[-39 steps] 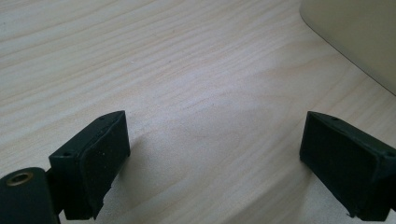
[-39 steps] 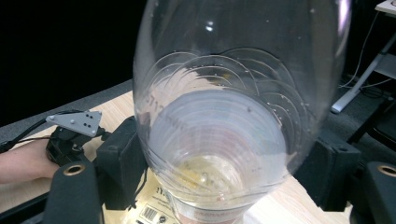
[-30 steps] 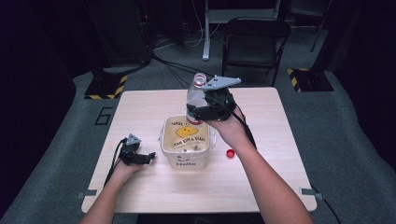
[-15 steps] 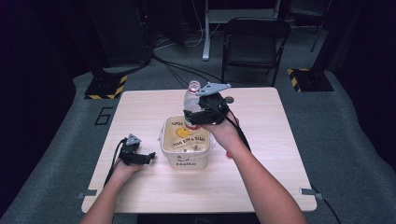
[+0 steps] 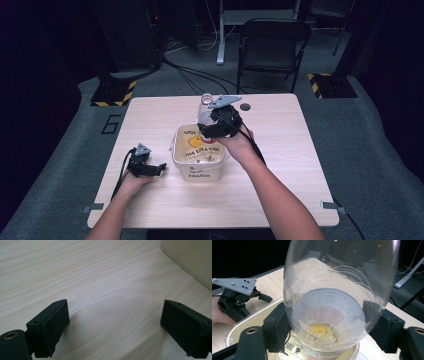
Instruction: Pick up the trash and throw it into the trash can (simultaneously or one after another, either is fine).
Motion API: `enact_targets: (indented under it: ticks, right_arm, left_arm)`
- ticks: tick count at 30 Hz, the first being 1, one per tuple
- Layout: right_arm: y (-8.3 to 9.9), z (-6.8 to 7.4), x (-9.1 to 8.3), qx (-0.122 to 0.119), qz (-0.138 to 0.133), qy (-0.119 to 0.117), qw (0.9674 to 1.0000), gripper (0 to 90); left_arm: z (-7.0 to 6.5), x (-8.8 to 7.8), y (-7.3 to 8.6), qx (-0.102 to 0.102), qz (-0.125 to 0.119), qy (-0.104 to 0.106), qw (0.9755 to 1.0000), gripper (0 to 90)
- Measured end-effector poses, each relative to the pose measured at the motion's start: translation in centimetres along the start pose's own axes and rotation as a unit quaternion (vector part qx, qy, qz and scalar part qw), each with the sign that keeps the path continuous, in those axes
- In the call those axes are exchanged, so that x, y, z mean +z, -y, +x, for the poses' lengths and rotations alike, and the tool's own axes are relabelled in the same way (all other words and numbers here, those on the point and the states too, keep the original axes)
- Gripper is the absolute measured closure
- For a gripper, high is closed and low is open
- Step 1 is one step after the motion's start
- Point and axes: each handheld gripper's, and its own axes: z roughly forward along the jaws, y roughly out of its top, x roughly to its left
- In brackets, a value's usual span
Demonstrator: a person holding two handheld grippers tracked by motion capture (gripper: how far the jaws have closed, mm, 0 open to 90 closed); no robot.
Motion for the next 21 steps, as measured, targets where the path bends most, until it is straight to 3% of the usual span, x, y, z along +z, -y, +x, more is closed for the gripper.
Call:
enact_targets:
  ticks: [21]
  right_arm:
    - [2.7, -1.0, 2.4, 0.016, 0.019, 0.012, 0.9996, 24.9]
  left_arm:
    - [0.0, 0.0, 0.0, 0.000, 0.000, 0.000, 1.0000, 8.2]
